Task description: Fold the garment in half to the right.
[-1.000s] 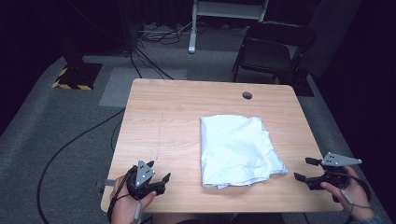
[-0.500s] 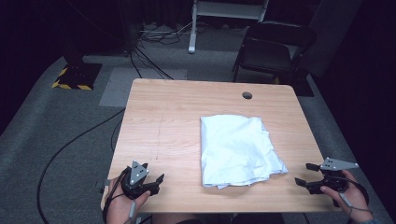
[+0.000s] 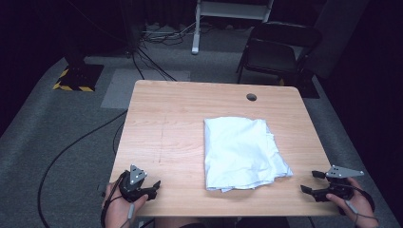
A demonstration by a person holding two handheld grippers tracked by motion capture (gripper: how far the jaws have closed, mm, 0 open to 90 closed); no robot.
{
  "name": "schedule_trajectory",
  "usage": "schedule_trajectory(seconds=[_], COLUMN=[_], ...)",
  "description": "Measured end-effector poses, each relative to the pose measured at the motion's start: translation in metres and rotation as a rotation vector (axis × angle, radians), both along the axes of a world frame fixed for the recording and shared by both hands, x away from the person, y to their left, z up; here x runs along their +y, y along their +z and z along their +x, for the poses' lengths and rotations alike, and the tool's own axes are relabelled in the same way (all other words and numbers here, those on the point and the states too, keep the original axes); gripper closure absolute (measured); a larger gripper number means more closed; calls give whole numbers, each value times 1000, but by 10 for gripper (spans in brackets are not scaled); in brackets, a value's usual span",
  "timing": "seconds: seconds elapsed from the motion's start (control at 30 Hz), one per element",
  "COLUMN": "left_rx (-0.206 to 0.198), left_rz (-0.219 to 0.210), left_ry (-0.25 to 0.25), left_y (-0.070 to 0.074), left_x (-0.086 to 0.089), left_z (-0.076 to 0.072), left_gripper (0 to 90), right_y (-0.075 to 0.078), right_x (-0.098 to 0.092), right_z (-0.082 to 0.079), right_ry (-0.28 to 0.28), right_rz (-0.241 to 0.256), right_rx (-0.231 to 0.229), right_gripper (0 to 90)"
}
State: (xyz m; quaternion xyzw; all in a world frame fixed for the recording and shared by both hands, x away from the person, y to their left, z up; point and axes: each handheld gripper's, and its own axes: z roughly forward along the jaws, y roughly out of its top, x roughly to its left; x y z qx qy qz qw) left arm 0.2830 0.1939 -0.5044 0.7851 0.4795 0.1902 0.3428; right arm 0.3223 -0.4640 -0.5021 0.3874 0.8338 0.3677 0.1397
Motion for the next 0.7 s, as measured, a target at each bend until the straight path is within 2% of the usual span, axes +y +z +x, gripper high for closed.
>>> schedule_trajectory(seconds=[0.1,0.17,0.7], left_rx=[-1,-1,2], left_rz=[6,21,22], left_ry=[3,10,13], left_y=[0,0,0], left_x=[-1,-2,-2], left_z=[0,0,0], left_gripper=[203,198,181], right_y=[-3,-3,-3], right_x=[-1,-2,-2], right_z=[-1,-1,0], right_ry=[21,36,47], right_rz=[-38,-41,-40], right_rx=[-34,-32,-28], right_gripper=[71,61,49])
